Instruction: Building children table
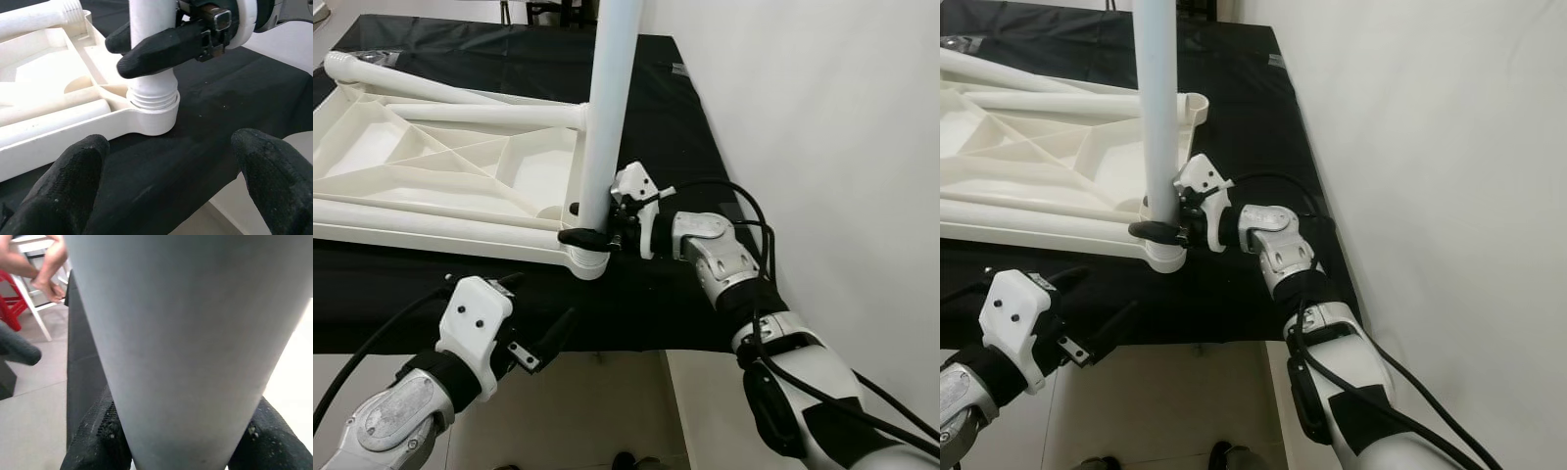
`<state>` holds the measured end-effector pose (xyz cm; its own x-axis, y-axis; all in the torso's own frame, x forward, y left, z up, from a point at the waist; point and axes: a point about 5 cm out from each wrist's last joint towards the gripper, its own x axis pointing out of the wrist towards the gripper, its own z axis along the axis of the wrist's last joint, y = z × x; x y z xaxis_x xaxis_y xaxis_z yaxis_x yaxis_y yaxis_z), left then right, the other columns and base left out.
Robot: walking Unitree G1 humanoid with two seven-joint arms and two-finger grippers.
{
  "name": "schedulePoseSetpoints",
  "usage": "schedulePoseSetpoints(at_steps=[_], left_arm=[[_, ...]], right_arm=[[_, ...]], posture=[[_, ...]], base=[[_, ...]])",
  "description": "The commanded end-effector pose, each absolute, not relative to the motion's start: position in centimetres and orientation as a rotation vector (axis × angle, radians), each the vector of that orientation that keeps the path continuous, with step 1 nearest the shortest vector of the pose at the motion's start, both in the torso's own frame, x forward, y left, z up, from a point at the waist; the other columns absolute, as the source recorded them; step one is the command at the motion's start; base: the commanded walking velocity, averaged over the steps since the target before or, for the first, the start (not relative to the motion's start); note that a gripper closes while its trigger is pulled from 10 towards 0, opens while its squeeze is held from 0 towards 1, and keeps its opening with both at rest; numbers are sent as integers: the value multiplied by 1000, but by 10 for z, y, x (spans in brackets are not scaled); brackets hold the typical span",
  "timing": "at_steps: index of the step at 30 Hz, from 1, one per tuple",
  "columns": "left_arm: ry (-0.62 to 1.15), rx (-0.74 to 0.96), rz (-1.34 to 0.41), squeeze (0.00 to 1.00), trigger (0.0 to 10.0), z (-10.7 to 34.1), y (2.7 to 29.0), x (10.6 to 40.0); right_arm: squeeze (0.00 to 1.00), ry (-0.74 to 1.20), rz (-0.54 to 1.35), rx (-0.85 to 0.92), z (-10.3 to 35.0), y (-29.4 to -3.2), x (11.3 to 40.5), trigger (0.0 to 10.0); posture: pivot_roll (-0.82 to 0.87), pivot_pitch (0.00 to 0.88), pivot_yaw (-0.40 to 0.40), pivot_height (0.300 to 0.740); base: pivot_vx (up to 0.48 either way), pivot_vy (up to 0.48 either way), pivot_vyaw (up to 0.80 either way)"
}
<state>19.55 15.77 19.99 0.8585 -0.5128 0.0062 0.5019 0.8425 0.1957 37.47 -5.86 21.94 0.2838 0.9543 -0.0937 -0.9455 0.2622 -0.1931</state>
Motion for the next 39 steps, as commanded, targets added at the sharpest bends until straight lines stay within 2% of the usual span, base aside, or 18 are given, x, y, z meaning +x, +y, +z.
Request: schedulePoseSetpoints(at_steps=[1, 7, 8, 10, 11, 12, 13, 14, 15, 16, 18, 25, 30, 31, 33, 35, 37, 39], left_arm=[[-58, 179, -553, 0, 10000, 200, 154, 192], [-54, 178, -558, 0, 10000, 199, 154, 191], [-50, 179, -561, 0, 10000, 199, 154, 191], [-49, 180, -562, 0, 10000, 199, 155, 191], [-50, 180, -564, 0, 10000, 199, 155, 191], [-50, 180, -564, 0, 10000, 199, 155, 191], [-50, 179, -567, 0, 10000, 199, 155, 192], [-50, 179, -567, 0, 10000, 199, 155, 192], [-48, 180, -572, 0, 10000, 199, 155, 193], [-48, 180, -572, 0, 10000, 199, 155, 193], [-52, 177, -581, 0, 10000, 199, 154, 195], [-66, 184, -581, 0, 10000, 200, 153, 199], [-74, 188, -575, 0, 10000, 201, 154, 200], [-76, 189, -574, 0, 10000, 201, 154, 201], [-76, 189, -574, 0, 10000, 201, 154, 201], [-77, 187, -574, 0, 10000, 201, 154, 201], [-76, 187, -573, 0, 10000, 201, 154, 201], [-74, 190, -571, 0, 10000, 200, 154, 200]], right_arm=[[0, -68, 1323, -219, 221, -59, 374, 0], [0, -91, 1128, -199, 218, -76, 381, 0], [0, -75, 980, -171, 212, -86, 384, 0], [0, -66, 903, -148, 209, -90, 384, 0], [0, -49, 825, -127, 203, -91, 384, 10000], [0, -49, 825, -127, 203, -91, 384, 10000], [0, -20, 656, -109, 190, -90, 378, 10000], [0, -20, 656, -109, 190, -90, 378, 10000], [0, 26, 582, -111, 170, -80, 360, 10000], [0, 26, 582, -111, 170, -80, 360, 10000], [0, 105, 581, -91, 149, -58, 336, 10000], [0, 69, 526, -100, 161, -56, 352, 10000], [0, 10, 580, -89, 179, -49, 352, 10000], [1000, -24, 689, -82, 190, -45, 351, 10000], [1000, -30, 716, -82, 192, -45, 350, 10000], [1000, -119, 887, -51, 214, -43, 352, 10000], [1000, -136, 911, -50, 218, -44, 353, 10000], [992, -171, 1107, -86, 229, -42, 349, 10000]], posture=[[192, 221, -162, 740], [176, 231, -157, 740], [166, 230, -152, 740], [164, 231, -152, 740], [164, 231, -152, 740], [164, 231, -152, 740], [141, 236, -140, 740], [141, 236, -140, 740], [140, 237, -140, 740], [140, 237, -140, 740], [131, 226, -133, 740], [145, 203, -144, 740], [149, 196, -142, 740], [148, 194, -142, 740], [148, 194, -142, 740], [153, 195, -146, 740], [153, 195, -146, 740], [158, 197, -150, 740]], base=[[0, 0, 0], [0, 0, 0], [0, 0, 0], [0, 0, 0], [0, 0, 0], [0, 0, 0], [0, 0, 0], [0, 0, 0], [0, 0, 0], [0, 0, 0], [0, 0, 0], [0, 0, 0], [0, 0, 0], [0, 0, 0], [0, 0, 0], [0, 0, 0], [0, 0, 0], [0, 0, 0]])
